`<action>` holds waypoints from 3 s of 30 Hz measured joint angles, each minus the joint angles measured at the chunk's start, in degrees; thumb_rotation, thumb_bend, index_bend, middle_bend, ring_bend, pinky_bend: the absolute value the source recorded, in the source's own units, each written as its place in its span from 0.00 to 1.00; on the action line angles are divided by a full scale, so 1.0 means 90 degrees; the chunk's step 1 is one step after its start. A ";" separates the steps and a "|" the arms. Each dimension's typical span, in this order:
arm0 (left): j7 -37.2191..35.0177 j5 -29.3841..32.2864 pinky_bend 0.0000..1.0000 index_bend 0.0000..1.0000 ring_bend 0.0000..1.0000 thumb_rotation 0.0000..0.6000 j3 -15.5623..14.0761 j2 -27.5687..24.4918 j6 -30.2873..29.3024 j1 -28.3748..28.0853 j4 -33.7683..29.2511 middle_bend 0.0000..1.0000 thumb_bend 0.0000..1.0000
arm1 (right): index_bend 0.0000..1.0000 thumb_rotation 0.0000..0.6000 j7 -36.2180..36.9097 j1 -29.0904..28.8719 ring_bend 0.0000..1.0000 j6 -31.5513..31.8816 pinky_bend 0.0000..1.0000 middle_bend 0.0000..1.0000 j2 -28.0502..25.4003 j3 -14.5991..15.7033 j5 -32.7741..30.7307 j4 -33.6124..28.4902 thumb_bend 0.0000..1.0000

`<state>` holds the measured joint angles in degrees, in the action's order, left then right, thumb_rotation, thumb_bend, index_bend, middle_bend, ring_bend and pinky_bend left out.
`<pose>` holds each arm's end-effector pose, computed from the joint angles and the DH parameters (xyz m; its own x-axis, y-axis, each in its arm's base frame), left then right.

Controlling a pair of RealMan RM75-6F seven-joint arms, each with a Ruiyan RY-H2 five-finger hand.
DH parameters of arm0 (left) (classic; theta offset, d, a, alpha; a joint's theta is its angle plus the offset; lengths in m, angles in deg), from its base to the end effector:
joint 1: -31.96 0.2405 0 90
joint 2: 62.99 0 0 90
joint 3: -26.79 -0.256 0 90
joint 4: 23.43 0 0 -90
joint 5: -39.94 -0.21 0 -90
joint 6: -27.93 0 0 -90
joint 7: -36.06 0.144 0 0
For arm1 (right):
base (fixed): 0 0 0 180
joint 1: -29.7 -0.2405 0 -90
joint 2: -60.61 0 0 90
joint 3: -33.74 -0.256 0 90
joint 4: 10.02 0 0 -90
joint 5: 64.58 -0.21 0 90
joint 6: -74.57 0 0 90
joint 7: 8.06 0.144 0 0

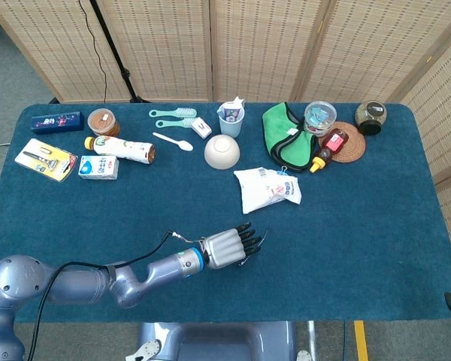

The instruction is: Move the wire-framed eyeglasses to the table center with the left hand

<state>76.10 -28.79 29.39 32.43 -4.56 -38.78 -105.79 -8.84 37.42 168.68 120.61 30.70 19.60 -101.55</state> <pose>-0.0158 0.3081 -0.1102 0.8967 -0.0864 0.4341 0.1008 -0.9151 -0.3904 -0.3434 -0.1081 0.2067 0.5032 0.0556 0.8624 -0.8491 0.2176 0.4814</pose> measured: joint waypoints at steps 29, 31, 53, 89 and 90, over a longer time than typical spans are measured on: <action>0.0277 0.0294 0.00 0.00 0.00 1.00 -0.0160 0.0271 -0.0361 -0.0203 0.0163 0.00 0.29 | 0.32 1.00 -0.0011 0.0031 0.19 0.0008 0.29 0.15 -0.0017 -0.0017 -0.0022 -0.0045 0.30; 0.0277 0.0283 0.00 0.00 0.00 1.00 -0.0170 0.0292 -0.0392 -0.0200 0.0168 0.00 0.29 | 0.32 1.00 -0.0016 0.0034 0.19 0.0006 0.29 0.15 -0.0024 -0.0018 -0.0031 -0.0050 0.30; 0.0181 0.0201 0.00 0.14 0.00 1.00 -0.0192 0.0469 -0.0358 -0.0296 0.0408 0.00 0.29 | 0.33 1.00 -0.0067 0.0043 0.19 0.0003 0.29 0.15 -0.0034 -0.0036 -0.0064 -0.0093 0.30; -0.0369 -0.0188 0.00 0.61 0.00 1.00 -0.0215 0.0357 -0.0671 -0.0017 0.0393 0.00 0.29 | 0.35 1.00 -0.0140 0.0037 0.19 0.0024 0.30 0.15 -0.0044 -0.0049 -0.0025 -0.0168 0.30; -0.0393 -0.0209 0.00 0.61 0.00 1.00 -0.0215 0.0348 -0.0674 -0.0007 0.0392 0.00 0.29 | 0.35 1.00 -0.0141 0.0036 0.19 0.0023 0.30 0.15 -0.0046 -0.0047 -0.0023 -0.0171 0.30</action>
<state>72.56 -30.67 27.45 35.56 -10.63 -38.85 -102.26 -10.11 37.74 168.89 120.20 30.28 19.40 -103.09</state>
